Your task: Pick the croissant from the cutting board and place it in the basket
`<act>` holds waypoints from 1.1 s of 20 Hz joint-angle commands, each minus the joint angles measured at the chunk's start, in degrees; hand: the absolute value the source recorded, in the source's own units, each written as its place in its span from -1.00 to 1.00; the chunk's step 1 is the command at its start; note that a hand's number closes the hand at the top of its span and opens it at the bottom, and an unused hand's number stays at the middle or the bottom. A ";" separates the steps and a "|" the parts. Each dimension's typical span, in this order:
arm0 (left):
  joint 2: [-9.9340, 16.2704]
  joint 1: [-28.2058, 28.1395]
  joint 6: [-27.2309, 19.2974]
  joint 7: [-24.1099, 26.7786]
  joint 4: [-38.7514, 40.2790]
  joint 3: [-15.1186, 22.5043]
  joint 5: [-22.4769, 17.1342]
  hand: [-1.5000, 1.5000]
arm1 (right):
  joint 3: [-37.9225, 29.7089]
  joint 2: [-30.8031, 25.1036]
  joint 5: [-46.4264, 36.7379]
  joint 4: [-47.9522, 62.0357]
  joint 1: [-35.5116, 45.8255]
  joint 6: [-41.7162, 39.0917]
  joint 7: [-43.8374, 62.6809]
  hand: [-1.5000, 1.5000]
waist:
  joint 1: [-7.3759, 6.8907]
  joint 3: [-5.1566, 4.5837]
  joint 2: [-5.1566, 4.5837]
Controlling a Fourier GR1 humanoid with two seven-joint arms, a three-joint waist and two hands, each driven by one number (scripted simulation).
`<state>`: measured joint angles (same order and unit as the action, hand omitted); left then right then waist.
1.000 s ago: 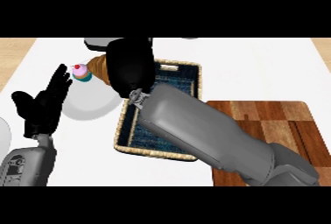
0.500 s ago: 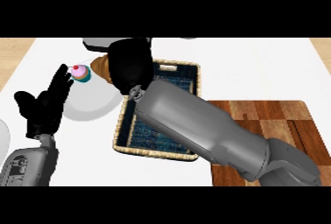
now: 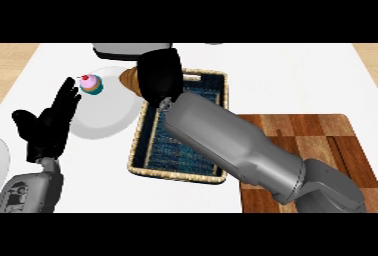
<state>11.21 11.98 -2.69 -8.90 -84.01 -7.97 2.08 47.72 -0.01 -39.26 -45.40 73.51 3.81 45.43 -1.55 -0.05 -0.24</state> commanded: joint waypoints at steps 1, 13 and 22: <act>-1.17 1.13 -0.76 1.66 2.96 0.35 0.70 0.00 | -2.81 0.01 0.73 6.44 2.33 0.28 -4.81 1.00 | 0.06 -0.01 -0.17; -0.23 -1.38 0.60 -1.16 -1.84 -0.15 -0.41 0.00 | -0.86 0.01 3.30 1.96 -4.09 -1.94 -3.91 1.00 | 0.73 0.04 0.21; -0.30 0.21 0.47 0.65 1.82 -0.22 0.43 0.00 | 0.35 0.01 8.63 4.23 -4.40 -4.65 5.06 1.00 | 0.09 0.01 0.03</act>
<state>11.18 12.81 -2.29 -8.62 -82.96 -8.53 2.10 47.03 0.00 -31.19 -40.80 71.44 -1.53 47.20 -1.56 -0.04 -0.21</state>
